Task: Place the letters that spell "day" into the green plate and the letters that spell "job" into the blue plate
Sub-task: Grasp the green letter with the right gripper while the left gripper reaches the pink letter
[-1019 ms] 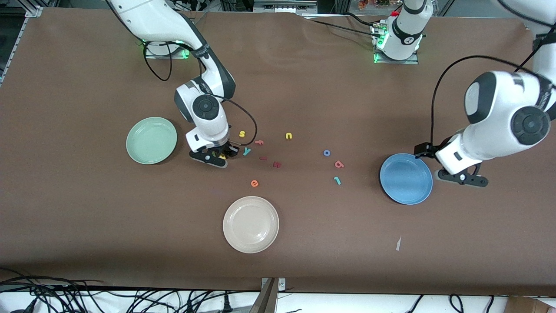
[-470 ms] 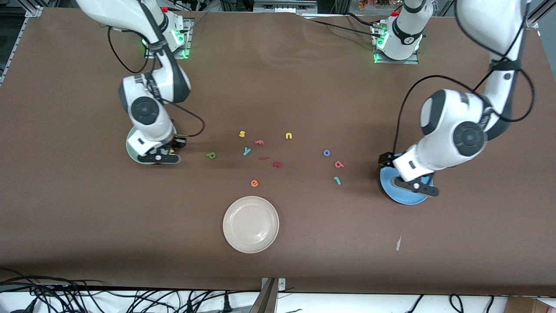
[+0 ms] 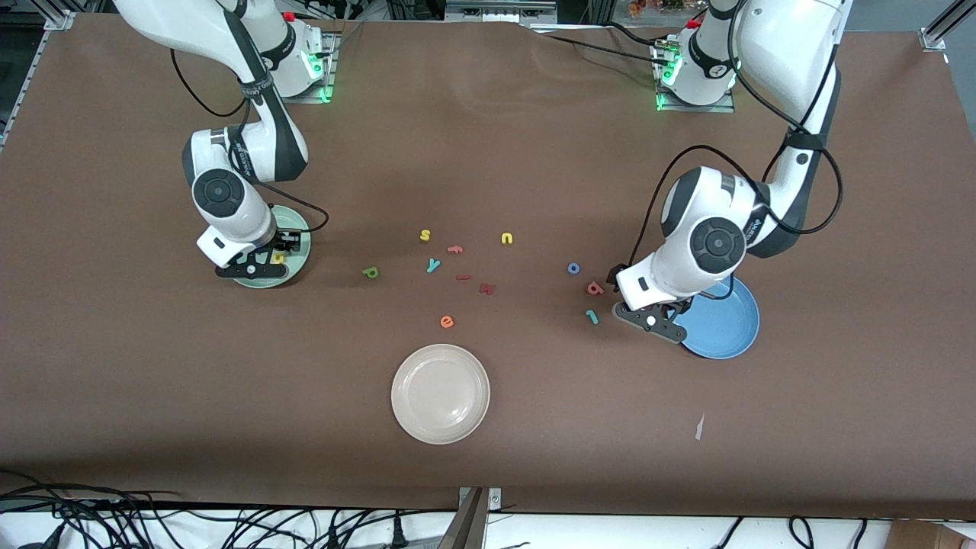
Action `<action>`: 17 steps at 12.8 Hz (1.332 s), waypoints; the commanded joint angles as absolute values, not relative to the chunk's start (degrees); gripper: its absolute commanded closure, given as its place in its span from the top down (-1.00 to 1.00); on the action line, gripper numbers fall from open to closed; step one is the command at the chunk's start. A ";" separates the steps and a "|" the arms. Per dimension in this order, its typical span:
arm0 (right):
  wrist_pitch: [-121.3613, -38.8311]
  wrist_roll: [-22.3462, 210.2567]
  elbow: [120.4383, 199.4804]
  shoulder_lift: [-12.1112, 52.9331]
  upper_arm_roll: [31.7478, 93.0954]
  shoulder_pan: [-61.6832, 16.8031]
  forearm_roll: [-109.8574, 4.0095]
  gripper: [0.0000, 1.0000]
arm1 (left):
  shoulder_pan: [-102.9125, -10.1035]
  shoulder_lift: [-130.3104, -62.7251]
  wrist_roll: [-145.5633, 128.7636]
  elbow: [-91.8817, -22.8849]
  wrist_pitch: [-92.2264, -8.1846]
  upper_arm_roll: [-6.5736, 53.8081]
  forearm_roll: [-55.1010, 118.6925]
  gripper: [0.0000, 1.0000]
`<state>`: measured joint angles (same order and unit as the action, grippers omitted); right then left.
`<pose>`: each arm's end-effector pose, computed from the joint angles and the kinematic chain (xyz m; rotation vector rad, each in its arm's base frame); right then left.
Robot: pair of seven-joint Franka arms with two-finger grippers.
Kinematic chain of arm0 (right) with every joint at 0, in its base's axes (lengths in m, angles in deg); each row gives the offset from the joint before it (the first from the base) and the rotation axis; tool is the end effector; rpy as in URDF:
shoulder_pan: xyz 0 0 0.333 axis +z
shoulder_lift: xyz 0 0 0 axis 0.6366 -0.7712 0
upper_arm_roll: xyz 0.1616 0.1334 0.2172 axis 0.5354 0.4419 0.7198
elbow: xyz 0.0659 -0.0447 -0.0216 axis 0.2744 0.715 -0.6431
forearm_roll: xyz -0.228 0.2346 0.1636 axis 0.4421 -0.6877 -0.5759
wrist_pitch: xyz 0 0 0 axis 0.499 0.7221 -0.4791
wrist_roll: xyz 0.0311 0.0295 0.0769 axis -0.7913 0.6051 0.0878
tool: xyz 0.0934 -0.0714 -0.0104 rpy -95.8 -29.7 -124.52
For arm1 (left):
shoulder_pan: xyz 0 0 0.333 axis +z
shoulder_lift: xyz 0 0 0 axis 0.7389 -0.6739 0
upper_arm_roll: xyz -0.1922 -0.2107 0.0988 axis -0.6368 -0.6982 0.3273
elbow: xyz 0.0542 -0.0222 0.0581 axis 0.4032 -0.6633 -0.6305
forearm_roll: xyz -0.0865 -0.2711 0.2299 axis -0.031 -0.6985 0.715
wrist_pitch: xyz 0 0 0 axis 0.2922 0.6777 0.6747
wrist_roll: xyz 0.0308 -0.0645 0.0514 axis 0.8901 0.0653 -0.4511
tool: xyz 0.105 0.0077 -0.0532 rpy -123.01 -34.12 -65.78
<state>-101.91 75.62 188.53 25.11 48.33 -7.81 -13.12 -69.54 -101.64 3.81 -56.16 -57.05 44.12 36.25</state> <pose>0.5025 0.1042 0.2213 2.9690 0.0433 -0.1576 0.5921 -0.2176 0.2644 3.0440 -0.6183 -0.1500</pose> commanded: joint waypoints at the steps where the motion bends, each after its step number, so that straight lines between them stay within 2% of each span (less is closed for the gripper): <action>1: -92.92 74.08 179.89 24.90 52.12 -7.28 -21.15 1.00 | -71.10 -103.94 4.38 -54.88 -58.54 45.81 34.20 1.00; 3: -90.78 73.98 173.81 20.43 55.38 -7.11 -21.88 1.00 | -73.55 -105.60 3.16 -55.14 -60.91 45.81 31.92 1.00; 10: -96.82 58.34 173.87 18.74 58.38 -5.88 -22.49 0.91 | -76.28 -105.79 -2.91 -64.80 -73.48 45.72 29.10 1.00; 13: -98.59 58.16 173.62 17.08 58.38 -5.88 -22.49 0.85 | -76.46 -105.70 -2.92 -65.16 -73.58 45.72 29.10 1.00; 17: -106.14 49.31 173.35 13.47 58.55 -3.69 -22.49 0.81 | -77.16 -105.79 -2.92 -65.60 -74.02 45.72 29.10 0.99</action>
<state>-103.65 53.16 174.61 15.61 58.66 -5.32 -21.56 -75.84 -106.66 -3.16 -64.32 -72.90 44.75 31.19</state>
